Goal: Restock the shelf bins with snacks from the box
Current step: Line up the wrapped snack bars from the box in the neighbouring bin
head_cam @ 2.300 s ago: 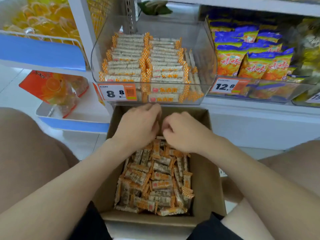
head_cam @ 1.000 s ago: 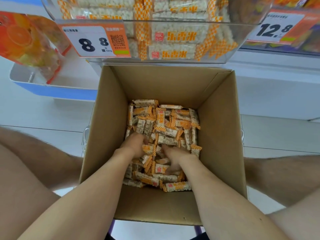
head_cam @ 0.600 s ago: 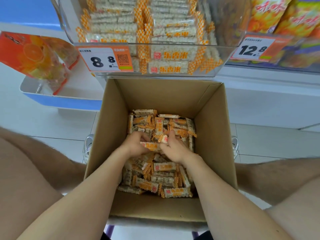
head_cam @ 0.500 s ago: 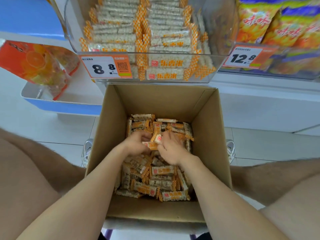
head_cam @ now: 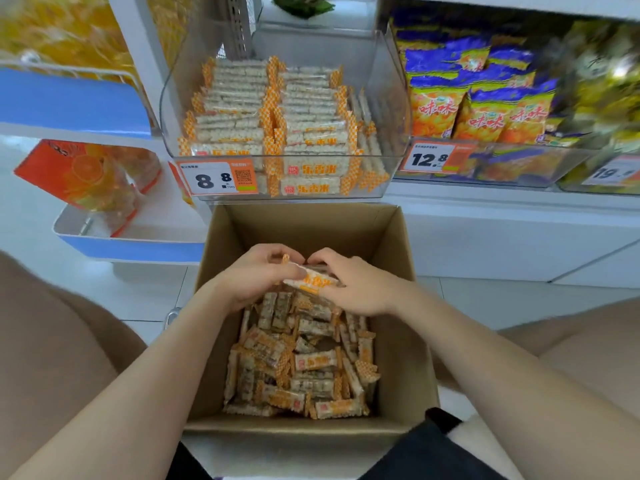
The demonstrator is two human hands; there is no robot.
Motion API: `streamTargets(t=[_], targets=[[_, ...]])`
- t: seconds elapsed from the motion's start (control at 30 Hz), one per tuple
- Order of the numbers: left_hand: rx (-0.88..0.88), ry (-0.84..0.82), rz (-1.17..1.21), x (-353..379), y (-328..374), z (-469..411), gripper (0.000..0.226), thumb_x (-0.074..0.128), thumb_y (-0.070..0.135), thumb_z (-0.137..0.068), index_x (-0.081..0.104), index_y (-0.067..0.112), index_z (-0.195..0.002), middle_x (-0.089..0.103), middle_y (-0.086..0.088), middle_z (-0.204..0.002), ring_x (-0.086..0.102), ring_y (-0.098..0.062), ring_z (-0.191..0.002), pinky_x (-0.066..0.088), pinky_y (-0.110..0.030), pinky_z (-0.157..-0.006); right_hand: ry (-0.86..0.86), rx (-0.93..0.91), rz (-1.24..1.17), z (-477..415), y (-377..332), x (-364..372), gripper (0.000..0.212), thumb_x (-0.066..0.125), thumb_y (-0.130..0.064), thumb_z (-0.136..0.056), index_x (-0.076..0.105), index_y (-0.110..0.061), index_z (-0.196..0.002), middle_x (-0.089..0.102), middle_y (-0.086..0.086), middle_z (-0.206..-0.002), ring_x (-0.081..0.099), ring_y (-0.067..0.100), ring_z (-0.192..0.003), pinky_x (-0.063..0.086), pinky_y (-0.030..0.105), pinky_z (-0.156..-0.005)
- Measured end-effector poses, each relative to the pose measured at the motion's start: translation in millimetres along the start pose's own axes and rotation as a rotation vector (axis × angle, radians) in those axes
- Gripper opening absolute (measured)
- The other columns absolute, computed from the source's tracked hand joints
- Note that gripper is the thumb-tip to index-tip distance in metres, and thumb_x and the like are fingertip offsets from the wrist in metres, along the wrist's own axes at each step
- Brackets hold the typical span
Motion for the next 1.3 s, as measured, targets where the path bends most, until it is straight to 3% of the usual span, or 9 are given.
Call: streamTargets(t=[0.13,0.27,0.4,0.53,0.67,0.83,0.93,1.1,1.3], targets=[[0.278,0.151,-0.235,5,49,24,0.028,0.079,0.025,-0.086,0.074,0.032,-0.113,0.072,0.003,-0.107,0.07,-0.015,-0.097,0.059,-0.043,-0.092,0.115,-0.047,-0.18,36,-18,-40,0.052,0.06,-0.024,-0.1,0.035,-0.037,-0.144,0.069,0.0,-0.112,0.07,0.015,-0.081,0.058,0.039,-0.076],[0.611,0.359,-0.161,14,105,44,0.04,0.077,0.024,-0.095,0.06,0.025,-0.132,0.067,0.005,-0.12,0.068,-0.009,-0.099,0.054,-0.021,-0.082,0.401,-0.137,-0.276,66,-43,-72,0.036,0.053,-0.023,-0.104,0.036,-0.04,-0.131,0.069,-0.001,-0.11,0.069,0.03,-0.08,0.056,0.053,-0.073],[0.847,0.641,-0.508,16,142,47,0.039,0.064,0.029,-0.102,0.054,0.016,-0.137,0.054,0.004,-0.128,0.06,-0.006,-0.103,0.044,-0.013,-0.084,0.783,-0.174,-0.11,77,-51,-106,0.035,0.052,-0.021,-0.107,0.038,-0.029,-0.137,0.067,0.0,-0.108,0.062,0.009,-0.067,0.044,0.027,-0.052],[0.903,0.591,-0.935,5,166,26,0.038,0.056,0.029,-0.101,0.056,0.011,-0.135,0.053,-0.006,-0.134,0.053,-0.025,-0.122,0.042,-0.035,-0.102,1.0,-0.106,0.186,53,-51,-140,0.043,0.055,-0.015,-0.106,0.037,-0.019,-0.145,0.061,0.014,-0.118,0.063,0.025,-0.071,0.035,0.028,-0.054],[0.619,0.488,-1.195,-9,179,-9,0.053,0.042,0.048,-0.107,0.045,0.019,-0.151,0.034,-0.004,-0.164,0.03,-0.03,-0.151,0.032,-0.058,-0.115,0.965,0.154,0.478,5,-61,-170,0.064,0.055,-0.005,-0.099,0.03,-0.026,-0.154,0.056,0.021,-0.114,0.063,0.042,-0.086,0.036,0.038,-0.062],[0.389,0.428,-1.227,-17,176,-38,0.061,0.022,0.056,-0.108,0.031,0.024,-0.16,0.014,-0.003,-0.174,0.01,-0.027,-0.16,0.017,-0.059,-0.123,0.926,0.327,0.632,-55,-65,-207,0.06,0.046,0.0,-0.103,0.03,-0.018,-0.158,0.061,0.024,-0.12,0.068,0.04,-0.1,0.043,0.041,-0.065],[0.357,0.384,-1.249,-16,177,-47,0.059,0.021,0.052,-0.108,0.027,0.026,-0.16,0.011,-0.001,-0.174,0.008,-0.029,-0.16,0.016,-0.06,-0.123,0.851,0.356,0.603,-88,-59,-224,0.053,0.042,0.005,-0.102,0.038,-0.009,-0.153,0.063,0.023,-0.13,0.064,0.04,-0.118,0.055,0.046,-0.082],[0.365,0.34,-1.244,-21,175,-52,0.06,0.02,0.054,-0.107,0.028,0.028,-0.16,0.013,-0.002,-0.173,0.011,-0.029,-0.159,0.017,-0.06,-0.123,0.547,0.379,0.415,-102,-48,-225,0.062,0.05,-0.005,-0.101,0.03,-0.008,-0.159,0.052,0.025,-0.145,0.055,0.042,-0.132,0.05,0.044,-0.1],[0.534,0.54,-1.22,-23,179,-35,0.049,0.04,0.052,-0.105,0.055,0.019,-0.138,0.052,-0.006,-0.142,0.047,-0.033,-0.133,0.038,-0.055,-0.106,0.719,0.281,0.643,-64,-68,-207,0.055,0.057,-0.02,-0.097,0.044,-0.004,-0.148,0.053,0.028,-0.139,0.054,0.045,-0.125,0.051,0.047,-0.096]])
Point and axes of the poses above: each hand's wrist, its own z-axis away from the middle knuckle, its own x-axis out of the palm, y = z × x, the point moved 3 cm from there along -z, towards the middle knuckle
